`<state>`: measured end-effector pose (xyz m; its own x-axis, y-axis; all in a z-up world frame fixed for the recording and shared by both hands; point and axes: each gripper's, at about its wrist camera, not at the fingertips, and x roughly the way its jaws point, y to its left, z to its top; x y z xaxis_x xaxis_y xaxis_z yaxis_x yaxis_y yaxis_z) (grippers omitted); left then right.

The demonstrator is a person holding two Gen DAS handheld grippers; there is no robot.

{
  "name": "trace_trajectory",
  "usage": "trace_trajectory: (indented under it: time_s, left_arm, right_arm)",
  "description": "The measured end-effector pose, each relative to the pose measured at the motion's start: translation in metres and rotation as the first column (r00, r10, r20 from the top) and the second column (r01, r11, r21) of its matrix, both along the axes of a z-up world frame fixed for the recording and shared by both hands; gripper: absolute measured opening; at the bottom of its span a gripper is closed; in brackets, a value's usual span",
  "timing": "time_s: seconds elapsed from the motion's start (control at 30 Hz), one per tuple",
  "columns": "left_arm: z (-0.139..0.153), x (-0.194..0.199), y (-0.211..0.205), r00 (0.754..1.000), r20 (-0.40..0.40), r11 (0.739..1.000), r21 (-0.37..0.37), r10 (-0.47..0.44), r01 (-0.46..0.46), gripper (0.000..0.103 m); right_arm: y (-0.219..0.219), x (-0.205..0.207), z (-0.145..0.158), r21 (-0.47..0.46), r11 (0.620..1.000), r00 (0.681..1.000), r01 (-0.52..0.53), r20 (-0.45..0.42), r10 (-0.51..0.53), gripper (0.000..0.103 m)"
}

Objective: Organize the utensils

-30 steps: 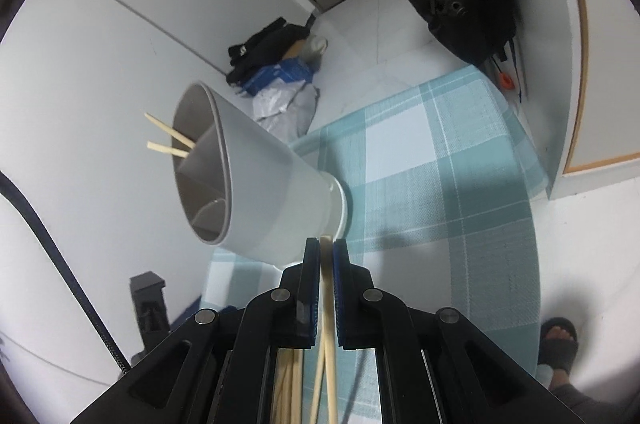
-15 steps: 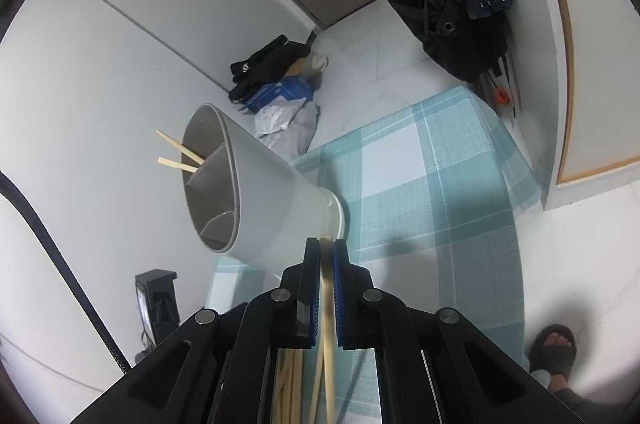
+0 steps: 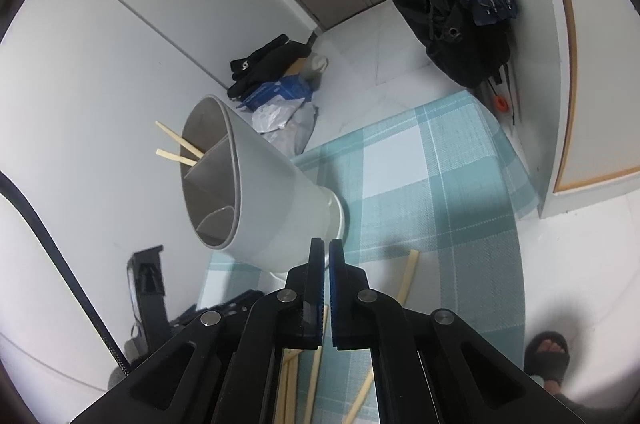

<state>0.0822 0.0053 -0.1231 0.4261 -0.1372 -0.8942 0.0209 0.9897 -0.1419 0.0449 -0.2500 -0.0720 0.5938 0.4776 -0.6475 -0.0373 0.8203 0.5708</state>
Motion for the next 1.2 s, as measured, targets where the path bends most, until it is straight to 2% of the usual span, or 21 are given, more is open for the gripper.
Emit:
trace_trajectory:
  time_s: [0.33,0.47,0.57,0.63,0.7,0.8,1.2]
  left_arm:
    - [0.026,-0.004,0.019,0.993,0.098,0.992,-0.112,0.071,-0.060,0.003]
    - [0.028,-0.001,0.026,0.990,0.113,0.989,-0.131,0.082,-0.067,0.004]
    - [0.027,0.000,0.029,0.990,0.116,0.989,-0.133,0.080,-0.064,0.004]
    - [0.026,0.000,0.030,0.990,0.122,0.989,-0.135,0.076,-0.059,0.004]
    - [0.023,0.001,0.034,0.990,0.118,0.987,-0.152,0.077,-0.058,0.004]
    - [0.023,0.001,0.040,0.990,0.113,0.983,-0.175,0.082,-0.061,0.003]
    - [0.026,0.001,0.053,0.990,0.116,0.964,-0.261,0.081,-0.048,0.003]
  right_arm:
    - [-0.001,0.002,-0.014,-0.103,0.995,0.998,0.019,-0.065,-0.025,0.005]
    - [0.009,0.003,-0.028,-0.090,0.995,0.991,-0.035,-0.133,0.023,0.009]
    - [0.020,0.001,-0.037,-0.017,0.996,0.979,-0.085,-0.185,0.081,0.010]
    - [0.027,-0.002,-0.044,0.060,0.992,0.967,-0.111,-0.223,0.122,0.014]
    - [0.032,-0.005,-0.051,0.120,0.986,0.955,-0.113,-0.259,0.141,0.019]
    - [0.037,-0.007,-0.059,0.183,0.978,0.941,-0.101,-0.302,0.154,0.019]
    - [0.066,-0.009,-0.088,0.254,0.965,0.886,-0.067,-0.429,0.175,0.020]
